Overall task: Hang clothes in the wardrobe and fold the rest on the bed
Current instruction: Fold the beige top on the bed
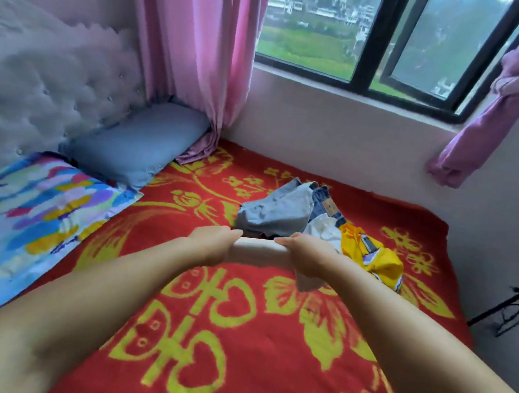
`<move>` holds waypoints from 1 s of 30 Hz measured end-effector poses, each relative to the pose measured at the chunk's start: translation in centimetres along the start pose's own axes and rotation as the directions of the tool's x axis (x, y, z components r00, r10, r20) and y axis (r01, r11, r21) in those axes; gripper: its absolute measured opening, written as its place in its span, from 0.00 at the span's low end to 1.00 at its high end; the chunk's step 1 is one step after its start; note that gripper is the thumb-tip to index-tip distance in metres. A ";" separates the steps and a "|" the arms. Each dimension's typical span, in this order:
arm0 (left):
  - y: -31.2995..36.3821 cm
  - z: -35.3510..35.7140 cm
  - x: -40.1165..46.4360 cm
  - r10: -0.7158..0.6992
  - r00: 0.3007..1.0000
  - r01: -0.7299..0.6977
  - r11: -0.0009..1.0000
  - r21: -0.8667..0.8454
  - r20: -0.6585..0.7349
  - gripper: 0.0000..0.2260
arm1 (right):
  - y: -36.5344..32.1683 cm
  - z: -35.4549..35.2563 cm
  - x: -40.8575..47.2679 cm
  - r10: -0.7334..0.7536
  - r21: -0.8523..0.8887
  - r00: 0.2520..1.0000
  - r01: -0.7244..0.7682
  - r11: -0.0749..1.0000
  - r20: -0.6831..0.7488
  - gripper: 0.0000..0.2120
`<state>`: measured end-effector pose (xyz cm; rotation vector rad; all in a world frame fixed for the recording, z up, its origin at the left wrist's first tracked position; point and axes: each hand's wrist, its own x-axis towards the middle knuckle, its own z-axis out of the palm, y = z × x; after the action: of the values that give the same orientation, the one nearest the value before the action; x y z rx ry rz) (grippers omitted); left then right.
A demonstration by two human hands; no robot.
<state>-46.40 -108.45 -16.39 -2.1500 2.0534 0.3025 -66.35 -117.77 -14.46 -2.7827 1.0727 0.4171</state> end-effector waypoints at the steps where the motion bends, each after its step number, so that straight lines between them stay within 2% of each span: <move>1: -0.1 0.3 -1.3 -0.039 0.999 0.039 0.999 -0.016 -0.009 0.19 | -0.6 0.0 0.0 -0.043 -0.021 0.999 0.043 0.999 -0.001 0.21; 4: -1.2 1.6 -6.1 -0.183 0.983 0.182 0.981 -0.062 0.002 0.18 | -3.8 0.4 0.9 -0.187 -0.080 0.982 0.185 0.979 -0.018 0.23; 8: -4.3 3.6 -14.5 -0.395 0.917 0.399 0.907 -0.133 0.051 0.17 | -11.7 0.8 2.2 -0.392 -0.213 0.916 0.400 0.891 0.078 0.34; 10: -6.1 4.8 -19.7 -0.496 0.866 0.499 0.850 -0.169 0.061 0.17 | -17.1 0.8 2.5 -0.495 -0.215 0.863 0.504 0.837 0.095 0.31; 14: -9.4 7.2 -30.9 -0.671 0.738 0.665 0.707 -0.240 0.067 0.18 | -28.9 1.1 1.8 -0.681 -0.212 0.723 0.688 0.694 0.118 0.23; 16: -10.5 8.8 -37.1 -0.747 0.662 0.735 0.629 -0.255 0.067 0.17 | -35.5 1.8 0.8 -0.766 -0.236 0.627 0.773 0.589 0.144 0.23; 18: -11.3 10.7 -43.6 -0.816 0.570 0.804 0.529 -0.272 0.097 0.21 | -42.2 2.7 -1.2 -0.828 -0.253 0.533 0.837 0.485 0.174 0.24; 20: -11.9 12.7 -50.4 -0.866 0.478 0.858 0.425 -0.288 0.145 0.24 | -48.9 3.9 -3.8 -0.860 -0.265 0.459 0.878 0.399 0.225 0.24; 22: -12.2 14.8 -57.4 -0.899 0.399 0.896 0.339 -0.288 0.181 0.23 | -55.6 5.5 -7.2 -0.884 -0.249 0.376 0.917 0.311 0.278 0.27; 26: -13.1 18.4 -70.6 -0.934 0.284 0.940 0.227 -0.254 0.215 0.17 | -67.4 8.9 -14.1 -0.918 -0.234 0.239 0.957 0.169 0.316 0.29; 30: -13.8 21.8 -81.9 -0.950 0.160 0.971 0.102 -0.218 0.268 0.19 | -77.7 11.3 -20.5 -0.937 -0.222 0.129 0.973 0.057 0.324 0.27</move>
<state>-36.86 -23.08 -17.45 -3.0614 0.0746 0.5130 -30.89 -44.84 -17.32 -2.9035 -1.2104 0.5403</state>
